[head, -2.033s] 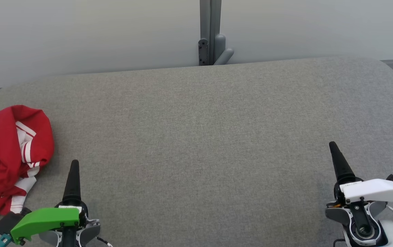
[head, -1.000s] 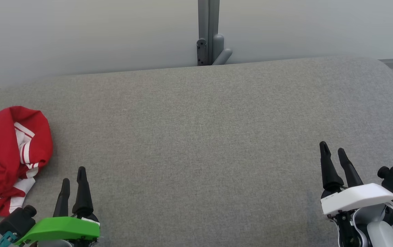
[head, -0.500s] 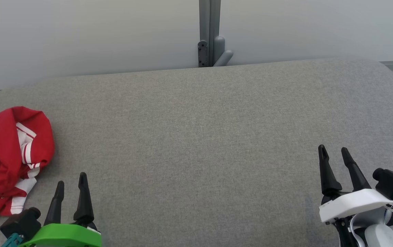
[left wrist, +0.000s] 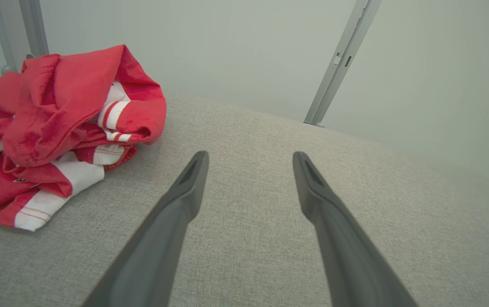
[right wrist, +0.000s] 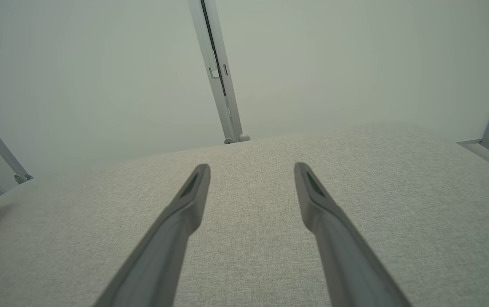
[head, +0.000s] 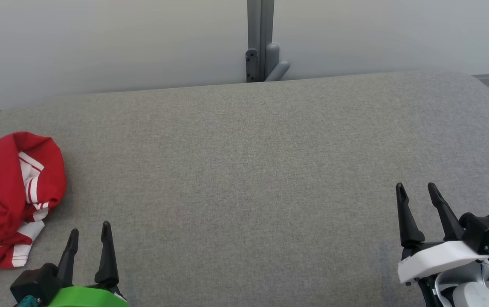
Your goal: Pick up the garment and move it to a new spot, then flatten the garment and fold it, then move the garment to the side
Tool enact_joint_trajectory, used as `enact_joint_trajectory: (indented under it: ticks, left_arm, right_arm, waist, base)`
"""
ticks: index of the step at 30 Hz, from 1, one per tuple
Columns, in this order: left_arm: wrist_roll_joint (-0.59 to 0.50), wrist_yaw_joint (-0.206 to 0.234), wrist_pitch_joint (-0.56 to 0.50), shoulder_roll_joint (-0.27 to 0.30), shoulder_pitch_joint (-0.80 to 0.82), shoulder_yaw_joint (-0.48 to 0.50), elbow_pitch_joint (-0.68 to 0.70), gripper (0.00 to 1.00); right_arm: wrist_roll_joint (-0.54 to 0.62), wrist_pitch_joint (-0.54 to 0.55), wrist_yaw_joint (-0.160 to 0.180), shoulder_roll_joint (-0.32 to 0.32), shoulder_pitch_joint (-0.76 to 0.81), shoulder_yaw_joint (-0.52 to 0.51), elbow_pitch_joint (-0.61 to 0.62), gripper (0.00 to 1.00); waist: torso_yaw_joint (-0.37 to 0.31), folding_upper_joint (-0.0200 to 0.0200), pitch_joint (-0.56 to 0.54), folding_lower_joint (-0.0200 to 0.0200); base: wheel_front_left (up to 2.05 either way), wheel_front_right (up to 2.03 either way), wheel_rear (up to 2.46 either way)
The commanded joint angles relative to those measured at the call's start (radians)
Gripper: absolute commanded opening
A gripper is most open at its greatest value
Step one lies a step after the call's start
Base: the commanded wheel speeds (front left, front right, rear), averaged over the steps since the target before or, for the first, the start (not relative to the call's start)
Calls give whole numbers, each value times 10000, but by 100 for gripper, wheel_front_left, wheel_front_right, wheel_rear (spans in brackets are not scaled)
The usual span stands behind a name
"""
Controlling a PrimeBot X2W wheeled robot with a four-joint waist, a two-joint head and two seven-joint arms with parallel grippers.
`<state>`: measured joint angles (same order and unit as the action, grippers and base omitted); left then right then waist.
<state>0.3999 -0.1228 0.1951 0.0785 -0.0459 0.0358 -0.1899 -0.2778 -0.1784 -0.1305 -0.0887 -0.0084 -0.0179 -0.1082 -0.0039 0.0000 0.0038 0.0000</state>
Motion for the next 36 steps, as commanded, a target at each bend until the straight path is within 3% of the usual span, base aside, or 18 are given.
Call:
enact_joint_trajectory:
  ticks: [1,36]
  left_arm:
    - [-250,-27,53,113,-74,19,98,100]
    - [-2686,-77,682,305,-597,93,-143,100]
  right_arm:
    - [222,-79,-2,-74,50,12,115,100]
    - [2683,-842,-4,-32,646,-178,88,100]
  waist:
    - [-5,0,4,0]
    - [14,0,-50,0]
  base:
    - [0,0,0]
    - [0,0,0]
